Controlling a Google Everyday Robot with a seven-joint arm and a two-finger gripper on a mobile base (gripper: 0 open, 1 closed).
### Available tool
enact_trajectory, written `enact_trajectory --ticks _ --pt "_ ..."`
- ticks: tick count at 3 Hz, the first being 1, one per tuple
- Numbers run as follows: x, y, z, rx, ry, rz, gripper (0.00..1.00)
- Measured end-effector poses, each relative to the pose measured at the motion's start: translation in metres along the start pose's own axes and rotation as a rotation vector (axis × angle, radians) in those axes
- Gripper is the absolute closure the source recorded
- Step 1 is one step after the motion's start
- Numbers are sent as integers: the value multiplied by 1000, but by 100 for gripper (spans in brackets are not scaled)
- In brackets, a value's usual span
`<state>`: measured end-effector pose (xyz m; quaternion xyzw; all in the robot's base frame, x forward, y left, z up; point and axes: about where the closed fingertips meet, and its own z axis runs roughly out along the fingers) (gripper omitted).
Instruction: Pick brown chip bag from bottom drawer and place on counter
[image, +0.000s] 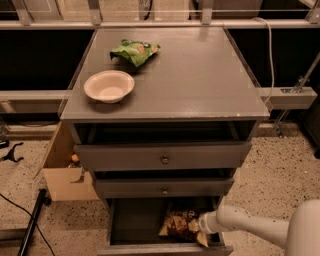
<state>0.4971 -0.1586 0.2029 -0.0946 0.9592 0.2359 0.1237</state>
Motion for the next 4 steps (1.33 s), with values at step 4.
enact_trajectory --ticks 4 --pt "11 100 -176 36 -20 -188 100"
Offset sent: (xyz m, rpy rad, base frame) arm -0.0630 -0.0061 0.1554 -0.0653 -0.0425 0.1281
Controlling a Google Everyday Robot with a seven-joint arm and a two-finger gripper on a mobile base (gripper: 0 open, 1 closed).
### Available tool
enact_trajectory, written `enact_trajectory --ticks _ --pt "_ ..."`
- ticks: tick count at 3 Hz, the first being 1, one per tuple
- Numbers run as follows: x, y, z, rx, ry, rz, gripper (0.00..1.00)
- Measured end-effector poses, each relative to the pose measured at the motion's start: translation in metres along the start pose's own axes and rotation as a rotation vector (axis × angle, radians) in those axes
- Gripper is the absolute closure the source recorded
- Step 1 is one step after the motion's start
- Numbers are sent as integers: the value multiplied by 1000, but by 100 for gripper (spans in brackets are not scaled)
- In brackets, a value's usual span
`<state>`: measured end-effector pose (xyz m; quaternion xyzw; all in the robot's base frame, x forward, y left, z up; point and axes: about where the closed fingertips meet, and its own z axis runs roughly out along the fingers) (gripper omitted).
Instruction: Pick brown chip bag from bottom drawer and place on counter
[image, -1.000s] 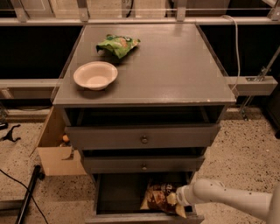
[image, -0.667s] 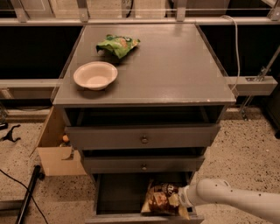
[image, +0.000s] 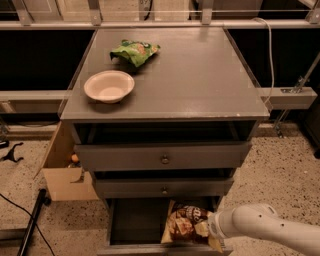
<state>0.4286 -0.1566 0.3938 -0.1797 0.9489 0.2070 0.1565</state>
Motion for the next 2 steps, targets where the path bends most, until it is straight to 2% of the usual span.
enact_trajectory --ticks 1,2 --pt "-7 9 -31 -8 5 -9 100" --pt "-4 27 -72 -15 36 -16 100"
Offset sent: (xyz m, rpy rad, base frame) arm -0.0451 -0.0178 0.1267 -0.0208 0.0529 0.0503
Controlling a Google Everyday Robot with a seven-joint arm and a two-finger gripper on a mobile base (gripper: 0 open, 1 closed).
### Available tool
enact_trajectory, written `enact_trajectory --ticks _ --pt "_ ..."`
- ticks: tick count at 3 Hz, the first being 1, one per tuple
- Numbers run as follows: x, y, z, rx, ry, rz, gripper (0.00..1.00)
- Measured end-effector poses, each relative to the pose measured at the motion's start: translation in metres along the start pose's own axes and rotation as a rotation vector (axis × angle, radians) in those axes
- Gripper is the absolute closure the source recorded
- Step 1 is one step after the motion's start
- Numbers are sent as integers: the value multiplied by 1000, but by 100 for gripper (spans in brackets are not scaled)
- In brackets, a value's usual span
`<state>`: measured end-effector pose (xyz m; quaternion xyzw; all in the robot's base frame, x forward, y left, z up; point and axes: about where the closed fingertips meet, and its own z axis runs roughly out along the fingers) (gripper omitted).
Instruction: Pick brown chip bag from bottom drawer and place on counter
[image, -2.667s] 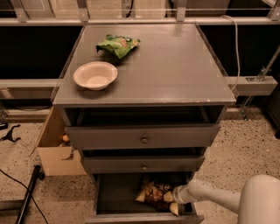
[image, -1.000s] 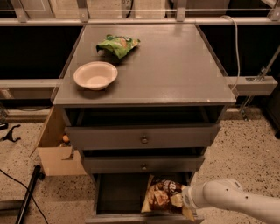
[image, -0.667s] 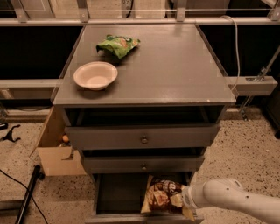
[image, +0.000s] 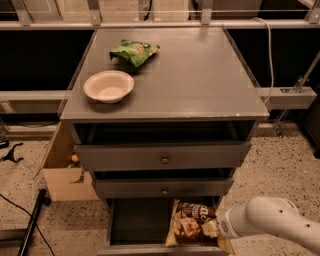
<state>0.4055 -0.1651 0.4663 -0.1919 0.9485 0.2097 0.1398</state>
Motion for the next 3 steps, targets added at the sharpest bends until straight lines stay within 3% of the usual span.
enact_trajectory --ticks 2,3 --pt "-6 39 -90 -2 10 -35 100" --pt "-24 77 -150 1 -33 -97 100"
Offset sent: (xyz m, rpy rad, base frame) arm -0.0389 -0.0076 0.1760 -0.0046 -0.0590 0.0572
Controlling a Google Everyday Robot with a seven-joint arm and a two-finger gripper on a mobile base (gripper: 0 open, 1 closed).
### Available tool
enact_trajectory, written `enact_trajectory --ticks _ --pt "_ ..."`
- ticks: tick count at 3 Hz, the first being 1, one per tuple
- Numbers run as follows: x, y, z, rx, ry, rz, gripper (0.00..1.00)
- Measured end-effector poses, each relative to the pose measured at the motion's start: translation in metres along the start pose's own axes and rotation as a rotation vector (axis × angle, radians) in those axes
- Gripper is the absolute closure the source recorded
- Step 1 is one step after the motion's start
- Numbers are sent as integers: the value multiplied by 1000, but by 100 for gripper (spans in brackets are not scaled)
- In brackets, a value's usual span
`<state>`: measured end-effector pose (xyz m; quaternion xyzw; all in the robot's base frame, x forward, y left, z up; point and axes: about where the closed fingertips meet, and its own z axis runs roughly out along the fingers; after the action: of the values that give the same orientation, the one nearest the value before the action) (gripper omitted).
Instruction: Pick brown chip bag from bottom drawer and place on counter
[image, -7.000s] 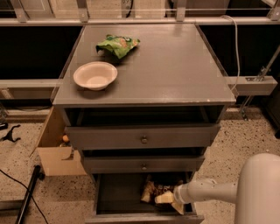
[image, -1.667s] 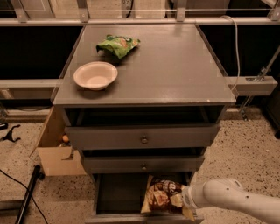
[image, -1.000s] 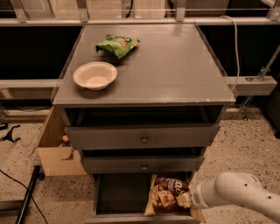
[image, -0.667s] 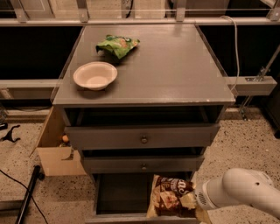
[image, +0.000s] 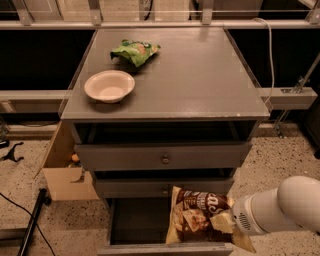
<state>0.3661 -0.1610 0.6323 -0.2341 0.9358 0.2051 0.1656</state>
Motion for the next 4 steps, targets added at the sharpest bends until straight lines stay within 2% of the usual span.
enact_trajectory --ticks 1,2,4 --pt "0 0 0 0 0 0 100" --pt "-7 19 -18 -14 1 -39 100" --pt "-33 68 -90 -33 -40 -86 100"
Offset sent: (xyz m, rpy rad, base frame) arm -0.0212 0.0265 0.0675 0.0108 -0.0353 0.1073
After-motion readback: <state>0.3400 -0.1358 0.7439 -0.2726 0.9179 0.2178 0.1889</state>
